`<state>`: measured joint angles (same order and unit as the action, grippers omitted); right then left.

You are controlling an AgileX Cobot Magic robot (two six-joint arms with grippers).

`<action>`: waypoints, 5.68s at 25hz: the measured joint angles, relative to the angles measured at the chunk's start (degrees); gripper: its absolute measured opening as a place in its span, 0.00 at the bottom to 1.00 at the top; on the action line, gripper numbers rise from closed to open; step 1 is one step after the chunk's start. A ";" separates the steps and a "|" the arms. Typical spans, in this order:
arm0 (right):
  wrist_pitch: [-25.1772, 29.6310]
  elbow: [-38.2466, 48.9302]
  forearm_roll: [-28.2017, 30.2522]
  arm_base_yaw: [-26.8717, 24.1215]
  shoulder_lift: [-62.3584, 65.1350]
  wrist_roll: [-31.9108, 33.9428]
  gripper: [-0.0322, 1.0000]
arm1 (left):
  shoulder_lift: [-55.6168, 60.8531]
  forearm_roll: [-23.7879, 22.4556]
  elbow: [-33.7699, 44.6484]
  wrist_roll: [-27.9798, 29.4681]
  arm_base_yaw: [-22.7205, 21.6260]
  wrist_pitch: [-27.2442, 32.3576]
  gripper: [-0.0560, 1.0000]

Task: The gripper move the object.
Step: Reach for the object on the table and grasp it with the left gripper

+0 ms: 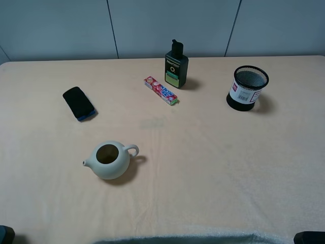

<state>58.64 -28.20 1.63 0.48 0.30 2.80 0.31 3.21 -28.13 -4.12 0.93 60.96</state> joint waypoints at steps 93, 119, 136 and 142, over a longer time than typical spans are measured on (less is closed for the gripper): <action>0.01 0.00 0.00 0.00 0.00 0.00 0.70 | -72.92 -0.49 -16.82 -6.11 31.47 -8.63 0.91; -0.04 0.00 0.00 0.00 0.00 0.00 0.70 | -93.54 -4.59 -22.71 -5.92 49.21 -18.45 0.91; 0.01 0.00 0.00 0.00 0.00 0.00 0.70 | -96.31 -3.21 -22.71 -6.96 50.42 -23.80 0.91; 0.01 0.00 0.00 0.00 0.00 0.00 0.70 | -96.31 -2.66 -21.86 -6.49 50.66 -23.94 0.91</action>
<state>58.65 -28.20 1.63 0.48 0.30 2.80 -96.00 0.55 -49.99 -10.60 51.59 37.02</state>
